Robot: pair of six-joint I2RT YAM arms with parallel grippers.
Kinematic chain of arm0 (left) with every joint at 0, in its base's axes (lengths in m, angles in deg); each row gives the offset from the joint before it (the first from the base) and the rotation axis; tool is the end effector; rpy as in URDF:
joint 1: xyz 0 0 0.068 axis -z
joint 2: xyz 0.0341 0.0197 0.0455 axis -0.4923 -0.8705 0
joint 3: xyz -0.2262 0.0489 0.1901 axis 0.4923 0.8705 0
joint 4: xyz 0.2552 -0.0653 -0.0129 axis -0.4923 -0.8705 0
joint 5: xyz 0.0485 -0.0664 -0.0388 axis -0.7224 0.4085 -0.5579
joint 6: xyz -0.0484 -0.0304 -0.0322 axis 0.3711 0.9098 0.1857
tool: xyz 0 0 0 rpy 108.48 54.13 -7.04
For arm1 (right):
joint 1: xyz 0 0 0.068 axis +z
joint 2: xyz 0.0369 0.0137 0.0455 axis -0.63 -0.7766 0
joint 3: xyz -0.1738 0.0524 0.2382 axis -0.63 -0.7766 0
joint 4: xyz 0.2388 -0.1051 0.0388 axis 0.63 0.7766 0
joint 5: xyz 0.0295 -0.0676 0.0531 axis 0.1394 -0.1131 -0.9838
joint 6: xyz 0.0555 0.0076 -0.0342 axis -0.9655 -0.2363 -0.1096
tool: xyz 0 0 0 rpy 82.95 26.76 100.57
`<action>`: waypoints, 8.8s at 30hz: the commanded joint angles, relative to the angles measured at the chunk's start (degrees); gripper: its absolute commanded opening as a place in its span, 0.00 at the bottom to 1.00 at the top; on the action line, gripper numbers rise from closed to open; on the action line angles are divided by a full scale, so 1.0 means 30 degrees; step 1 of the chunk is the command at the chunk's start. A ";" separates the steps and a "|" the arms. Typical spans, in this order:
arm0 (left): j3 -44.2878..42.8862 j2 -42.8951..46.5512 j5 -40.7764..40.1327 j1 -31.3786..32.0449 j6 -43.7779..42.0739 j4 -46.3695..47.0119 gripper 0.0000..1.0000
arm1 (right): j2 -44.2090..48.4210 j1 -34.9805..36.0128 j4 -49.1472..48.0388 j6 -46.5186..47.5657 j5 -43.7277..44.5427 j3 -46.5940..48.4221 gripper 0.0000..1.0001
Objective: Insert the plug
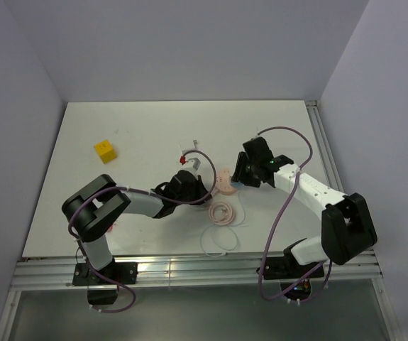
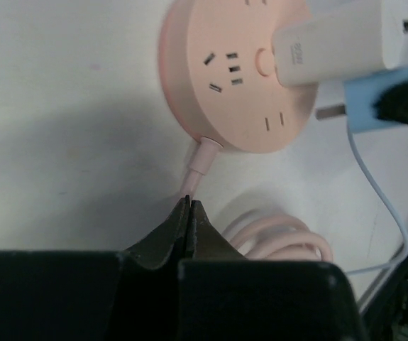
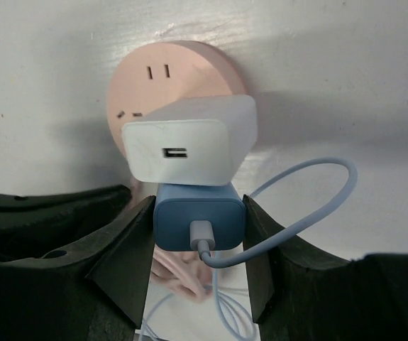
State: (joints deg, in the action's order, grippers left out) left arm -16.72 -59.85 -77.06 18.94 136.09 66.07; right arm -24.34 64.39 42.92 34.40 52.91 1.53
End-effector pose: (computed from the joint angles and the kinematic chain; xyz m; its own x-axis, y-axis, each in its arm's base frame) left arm 0.2358 -0.2658 0.1481 -0.7914 -0.1963 -0.5790 0.2554 0.7543 -0.6048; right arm 0.2564 0.1208 0.2346 -0.8489 0.2621 -0.4590 0.1082 0.9362 0.3345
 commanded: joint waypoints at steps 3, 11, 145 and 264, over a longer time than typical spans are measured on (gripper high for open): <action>-0.0406 -0.1228 0.1989 0.1610 0.1110 0.1792 0.00 | -0.0479 -0.0537 -0.0483 0.1042 0.0020 0.1442 0.00; 0.0972 -0.0261 0.1900 0.1788 0.2136 0.3287 0.00 | 0.0104 -0.0568 -0.0832 0.1747 -0.0098 0.0655 0.00; -0.0461 0.3017 0.0084 -0.0642 0.1055 0.0486 0.48 | 0.8452 0.7961 0.2916 -0.0893 0.6645 -0.0111 0.99; 0.2056 0.6622 1.2008 -0.1757 1.0632 2.2565 0.00 | 1.4580 0.1220 -1.0673 -0.6571 -0.7888 -0.6436 0.73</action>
State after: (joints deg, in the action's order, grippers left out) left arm -10.23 -42.84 -40.08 13.25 167.15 110.92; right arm 19.44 68.61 16.96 16.58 29.19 -16.06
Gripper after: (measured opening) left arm 0.626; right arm 0.734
